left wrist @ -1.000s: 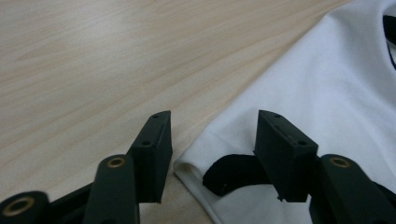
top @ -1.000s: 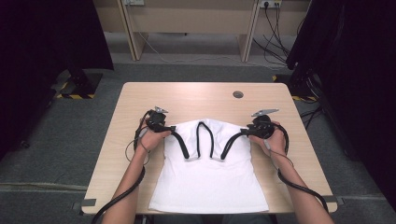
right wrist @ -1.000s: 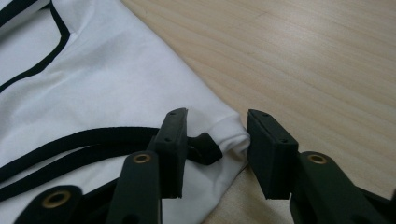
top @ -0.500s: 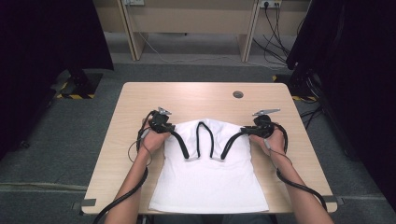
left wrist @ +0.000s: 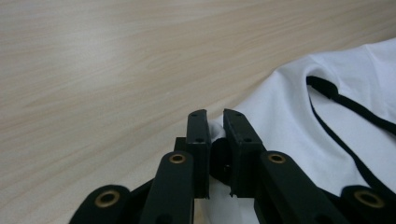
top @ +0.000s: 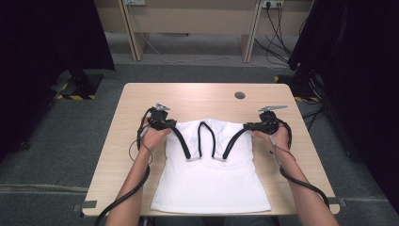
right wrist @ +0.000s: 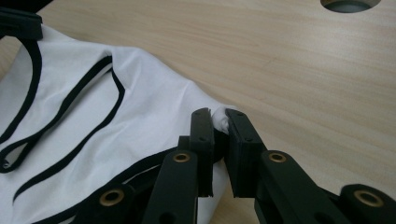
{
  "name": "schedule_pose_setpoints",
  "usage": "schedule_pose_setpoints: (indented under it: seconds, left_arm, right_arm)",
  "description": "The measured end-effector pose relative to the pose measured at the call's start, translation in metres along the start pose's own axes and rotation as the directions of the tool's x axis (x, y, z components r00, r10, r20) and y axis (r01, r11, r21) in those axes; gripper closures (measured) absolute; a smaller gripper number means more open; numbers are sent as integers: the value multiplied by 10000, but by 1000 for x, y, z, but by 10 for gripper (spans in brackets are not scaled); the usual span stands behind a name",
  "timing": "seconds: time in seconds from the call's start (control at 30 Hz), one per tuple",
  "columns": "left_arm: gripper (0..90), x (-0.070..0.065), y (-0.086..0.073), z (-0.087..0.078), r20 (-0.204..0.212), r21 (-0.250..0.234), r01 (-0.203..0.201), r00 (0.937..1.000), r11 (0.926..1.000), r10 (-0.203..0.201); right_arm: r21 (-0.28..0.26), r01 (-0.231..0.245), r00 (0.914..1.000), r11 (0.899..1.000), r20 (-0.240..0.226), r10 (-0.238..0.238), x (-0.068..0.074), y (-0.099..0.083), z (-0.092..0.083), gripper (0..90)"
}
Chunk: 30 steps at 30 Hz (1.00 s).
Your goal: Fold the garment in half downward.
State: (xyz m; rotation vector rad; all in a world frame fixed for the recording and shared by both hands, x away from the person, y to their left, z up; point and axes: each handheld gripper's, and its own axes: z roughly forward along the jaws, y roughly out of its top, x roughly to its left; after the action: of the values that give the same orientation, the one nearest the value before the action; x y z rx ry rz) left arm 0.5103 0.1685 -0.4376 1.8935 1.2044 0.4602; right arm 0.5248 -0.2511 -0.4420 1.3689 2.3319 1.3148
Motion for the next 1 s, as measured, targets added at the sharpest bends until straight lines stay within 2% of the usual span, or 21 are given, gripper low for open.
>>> schedule_pose_setpoints:
  seconds: [0.23, 0.5, 0.7, 1.0]
  left_arm:
    - [805, 0, 6, -3, 71, -381, 110, 9999, 9992, -108]
    - [804, -2, 14, -12, 202, -981, 194, 9996, 9950, -175]
    - [803, -10, 10, -16, 369, -1217, 7, 9993, 9926, 38]
    - [803, -20, 0, -28, 552, -1632, -172, 9981, 9864, 265]
  right_arm:
    - [-406, 53, 10000, 9992, -48, -55, 4, 8, -5, 824]
    - [-803, 206, 9998, 9966, 15, -206, 8, 15, -11, 824]
    - [-916, 510, 9987, 9945, 23, -510, 14, 17, -14, 825]
    - [-942, 980, 9952, 9907, 94, -975, 21, 6, -19, 824]
